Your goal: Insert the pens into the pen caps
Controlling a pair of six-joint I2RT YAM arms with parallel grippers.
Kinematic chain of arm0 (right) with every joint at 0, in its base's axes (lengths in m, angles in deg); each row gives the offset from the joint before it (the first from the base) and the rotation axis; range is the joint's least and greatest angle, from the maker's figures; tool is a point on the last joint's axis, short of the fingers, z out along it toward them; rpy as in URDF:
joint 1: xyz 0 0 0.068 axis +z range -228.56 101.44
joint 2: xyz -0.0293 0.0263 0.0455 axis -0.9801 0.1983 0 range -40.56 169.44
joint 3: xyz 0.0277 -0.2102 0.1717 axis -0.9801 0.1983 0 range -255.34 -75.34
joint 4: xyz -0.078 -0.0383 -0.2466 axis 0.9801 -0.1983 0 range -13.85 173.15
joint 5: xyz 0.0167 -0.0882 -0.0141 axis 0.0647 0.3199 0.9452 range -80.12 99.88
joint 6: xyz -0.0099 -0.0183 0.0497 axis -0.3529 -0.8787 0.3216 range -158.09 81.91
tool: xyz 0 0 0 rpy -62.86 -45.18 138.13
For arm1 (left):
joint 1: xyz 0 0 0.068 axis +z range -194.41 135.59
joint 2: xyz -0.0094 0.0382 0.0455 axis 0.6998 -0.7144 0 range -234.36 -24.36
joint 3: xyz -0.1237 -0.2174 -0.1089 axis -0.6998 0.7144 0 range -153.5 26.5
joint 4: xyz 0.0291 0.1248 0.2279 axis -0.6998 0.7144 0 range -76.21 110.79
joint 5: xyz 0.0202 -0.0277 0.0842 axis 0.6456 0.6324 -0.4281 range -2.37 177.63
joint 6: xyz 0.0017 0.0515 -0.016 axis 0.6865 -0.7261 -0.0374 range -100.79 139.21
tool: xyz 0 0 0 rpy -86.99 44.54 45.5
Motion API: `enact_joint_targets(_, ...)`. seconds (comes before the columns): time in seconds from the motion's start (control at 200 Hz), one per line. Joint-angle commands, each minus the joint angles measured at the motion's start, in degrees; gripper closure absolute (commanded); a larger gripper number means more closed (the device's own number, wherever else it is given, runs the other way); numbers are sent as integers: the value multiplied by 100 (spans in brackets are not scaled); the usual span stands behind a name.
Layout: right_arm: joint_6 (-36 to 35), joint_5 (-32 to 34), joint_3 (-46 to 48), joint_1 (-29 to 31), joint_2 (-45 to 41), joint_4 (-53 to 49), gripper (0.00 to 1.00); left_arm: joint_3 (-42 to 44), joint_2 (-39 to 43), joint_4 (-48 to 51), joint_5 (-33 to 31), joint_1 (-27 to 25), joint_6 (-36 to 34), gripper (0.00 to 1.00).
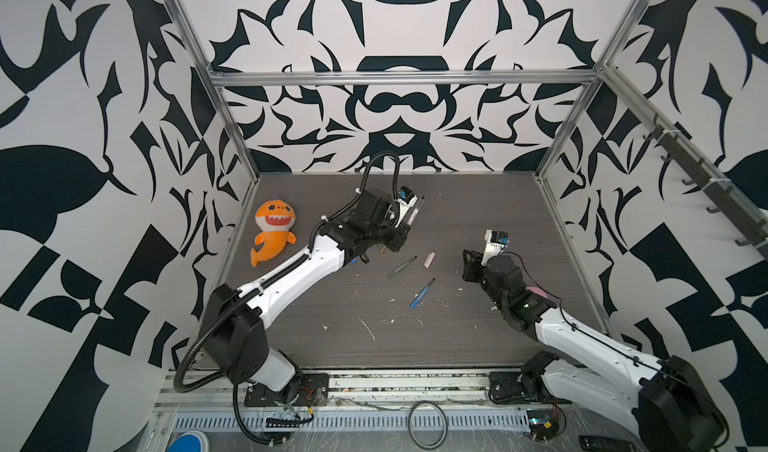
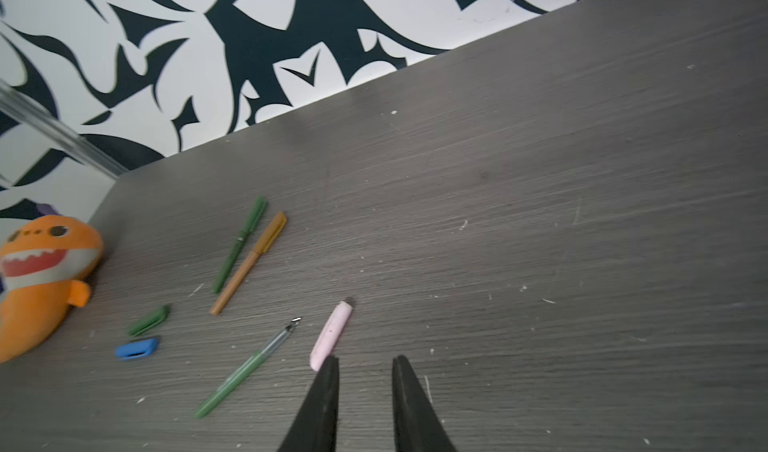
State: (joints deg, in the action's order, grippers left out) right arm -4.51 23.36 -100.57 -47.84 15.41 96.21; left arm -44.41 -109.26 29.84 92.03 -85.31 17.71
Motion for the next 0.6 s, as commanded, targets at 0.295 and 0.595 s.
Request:
enact_joint_targets(0.295, -737, -3226, -2482, -76, -61, -1419, 64, 1151, 799, -1898, 1134, -65, 824, 94)
enact_joint_targets(0.595, -853, -3371, -3509, -69, 571, -1877, 57, 1195, 944, -1948, 1399, -150, 1100, 94)
